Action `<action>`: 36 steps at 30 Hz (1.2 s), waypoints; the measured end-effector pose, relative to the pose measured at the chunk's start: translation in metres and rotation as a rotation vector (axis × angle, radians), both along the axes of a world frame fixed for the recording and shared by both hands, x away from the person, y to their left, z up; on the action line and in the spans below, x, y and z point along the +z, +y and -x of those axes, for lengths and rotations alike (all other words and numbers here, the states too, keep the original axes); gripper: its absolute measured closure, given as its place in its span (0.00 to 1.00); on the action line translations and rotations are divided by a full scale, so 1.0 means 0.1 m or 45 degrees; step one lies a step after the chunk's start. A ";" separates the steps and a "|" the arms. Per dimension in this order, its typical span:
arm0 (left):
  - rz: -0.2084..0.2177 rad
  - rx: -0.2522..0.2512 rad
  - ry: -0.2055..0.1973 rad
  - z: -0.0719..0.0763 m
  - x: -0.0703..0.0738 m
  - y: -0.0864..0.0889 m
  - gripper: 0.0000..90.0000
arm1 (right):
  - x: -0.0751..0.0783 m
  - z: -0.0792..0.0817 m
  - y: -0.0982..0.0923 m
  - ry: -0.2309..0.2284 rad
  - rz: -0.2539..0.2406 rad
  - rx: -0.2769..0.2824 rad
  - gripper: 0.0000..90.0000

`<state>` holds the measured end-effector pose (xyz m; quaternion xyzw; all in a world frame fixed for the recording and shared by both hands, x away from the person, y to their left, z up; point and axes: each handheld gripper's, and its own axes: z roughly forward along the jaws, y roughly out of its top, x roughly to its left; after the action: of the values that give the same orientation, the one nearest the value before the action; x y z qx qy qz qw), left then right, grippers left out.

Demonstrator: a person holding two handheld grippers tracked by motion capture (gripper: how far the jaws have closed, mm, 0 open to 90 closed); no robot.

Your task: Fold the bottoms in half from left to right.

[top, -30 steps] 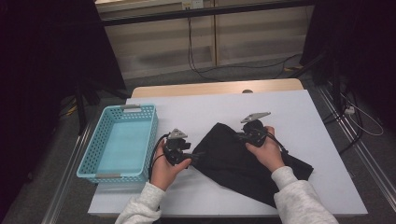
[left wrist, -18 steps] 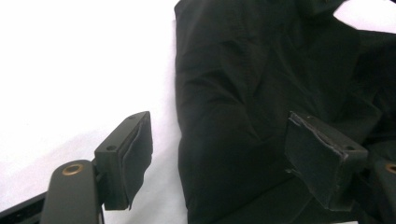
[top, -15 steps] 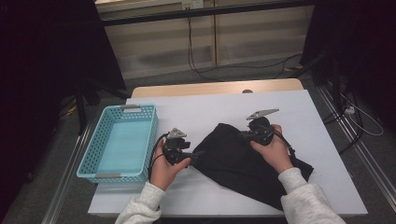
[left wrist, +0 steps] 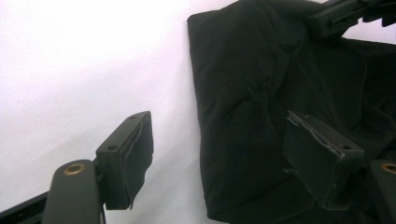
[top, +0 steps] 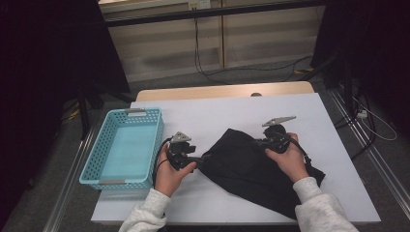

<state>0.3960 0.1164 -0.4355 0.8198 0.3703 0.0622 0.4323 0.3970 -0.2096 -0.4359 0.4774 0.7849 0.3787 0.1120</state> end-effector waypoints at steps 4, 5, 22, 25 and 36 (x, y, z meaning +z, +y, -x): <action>-0.001 -0.010 0.002 0.01 0.00 -0.02 0.28 | 0.01 -0.01 0.05 -0.010 -0.009 0.014 0.93; 0.000 -0.013 0.003 0.01 0.00 -0.03 0.28 | 0.02 -0.01 0.06 -0.009 -0.007 0.017 0.93; -0.007 -0.029 0.013 0.02 -0.02 -0.05 0.30 | -0.09 -0.01 -0.28 -0.028 0.123 -0.086 0.70; -0.012 -0.027 0.017 0.02 -0.04 -0.04 0.30 | -0.20 -0.02 -0.28 0.023 0.147 -0.074 0.71; -0.012 -0.024 0.020 0.01 -0.06 -0.04 0.31 | -0.16 -0.11 -0.31 -0.060 0.138 -0.050 1.00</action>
<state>0.3949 0.1125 -0.4417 0.8258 0.3655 0.0535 0.4261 0.4083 -0.2405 -0.4520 0.4768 0.7919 0.3445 0.1637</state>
